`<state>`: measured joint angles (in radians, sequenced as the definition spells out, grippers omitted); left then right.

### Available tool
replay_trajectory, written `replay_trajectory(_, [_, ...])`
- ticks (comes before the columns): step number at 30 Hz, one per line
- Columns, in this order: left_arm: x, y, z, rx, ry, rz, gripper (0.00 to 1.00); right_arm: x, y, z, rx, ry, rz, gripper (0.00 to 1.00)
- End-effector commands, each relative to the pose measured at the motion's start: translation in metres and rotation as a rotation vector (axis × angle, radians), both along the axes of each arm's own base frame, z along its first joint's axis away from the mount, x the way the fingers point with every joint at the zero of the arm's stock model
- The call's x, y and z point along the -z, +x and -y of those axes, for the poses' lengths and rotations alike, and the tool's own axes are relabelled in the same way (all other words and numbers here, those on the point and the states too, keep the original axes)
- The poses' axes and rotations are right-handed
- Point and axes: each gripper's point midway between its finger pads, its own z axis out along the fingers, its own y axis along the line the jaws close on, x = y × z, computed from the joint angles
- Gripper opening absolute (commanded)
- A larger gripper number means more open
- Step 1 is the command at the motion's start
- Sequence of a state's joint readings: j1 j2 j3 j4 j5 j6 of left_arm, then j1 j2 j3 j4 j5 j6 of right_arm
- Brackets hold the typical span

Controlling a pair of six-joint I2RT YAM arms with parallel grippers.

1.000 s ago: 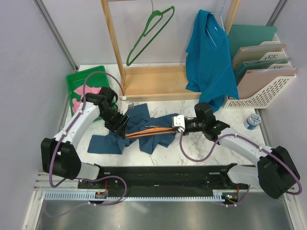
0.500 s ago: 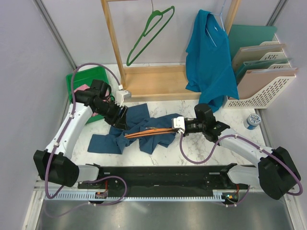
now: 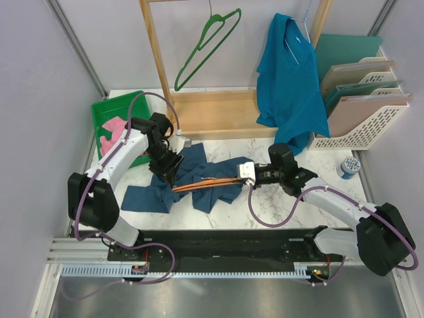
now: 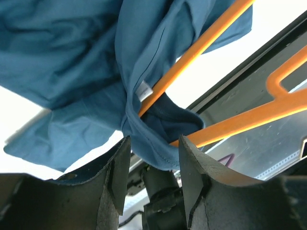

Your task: Place the t-shirt on the hanger

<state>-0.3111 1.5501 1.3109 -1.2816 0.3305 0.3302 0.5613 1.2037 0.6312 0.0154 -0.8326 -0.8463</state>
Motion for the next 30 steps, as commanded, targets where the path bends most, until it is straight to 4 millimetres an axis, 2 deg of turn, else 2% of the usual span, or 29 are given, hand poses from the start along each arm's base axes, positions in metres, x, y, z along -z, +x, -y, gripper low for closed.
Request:
replay_trajectory(1, [0.010, -0.015, -0.010, -0.011, 0.093, -0.096, 0.50, -0.018, 0.003, -0.007, -0.037, 0.031, 0.053, 0.00])
replay_trajectory(7, [0.016, -0.020, -0.005, 0.018, 0.100, -0.135, 0.48, -0.017, 0.004, -0.009, -0.046, 0.028, 0.054, 0.00])
replay_trajectory(10, [0.020, -0.021, -0.002, 0.026, 0.090, -0.162, 0.38, -0.016, 0.005, -0.010, -0.050, 0.026, 0.053, 0.00])
replay_trajectory(13, [0.021, -0.023, 0.002, 0.037, 0.069, -0.190, 0.22, -0.018, 0.007, -0.011, -0.052, 0.028, 0.063, 0.00])
replay_trajectory(14, [0.020, -0.022, 0.005, 0.044, 0.055, -0.191, 0.09, -0.018, 0.007, -0.011, -0.052, 0.028, 0.062, 0.00])
replay_trajectory(15, [0.019, -0.021, 0.009, 0.048, 0.033, -0.192, 0.02, -0.019, 0.007, -0.012, -0.055, 0.030, 0.063, 0.00])
replay_trajectory(19, [-0.006, -0.009, 0.028, 0.059, -0.079, -0.140, 0.02, -0.017, 0.005, -0.013, -0.069, 0.031, 0.053, 0.00])
replay_trajectory(20, [-0.019, 0.000, 0.036, 0.058, -0.111, -0.098, 0.02, -0.018, 0.005, -0.013, -0.070, 0.033, 0.054, 0.00])
replay_trajectory(23, [-0.045, 0.012, 0.052, 0.081, -0.167, -0.030, 0.02, -0.018, 0.005, -0.015, -0.082, 0.033, 0.047, 0.00])
replay_trajectory(26, [-0.061, 0.018, 0.066, 0.104, -0.195, 0.005, 0.02, -0.019, 0.006, -0.018, -0.098, 0.038, 0.048, 0.00])
replay_trajectory(30, [-0.065, 0.015, 0.087, 0.137, -0.223, -0.013, 0.02, -0.023, 0.010, -0.022, -0.097, 0.042, 0.041, 0.00])
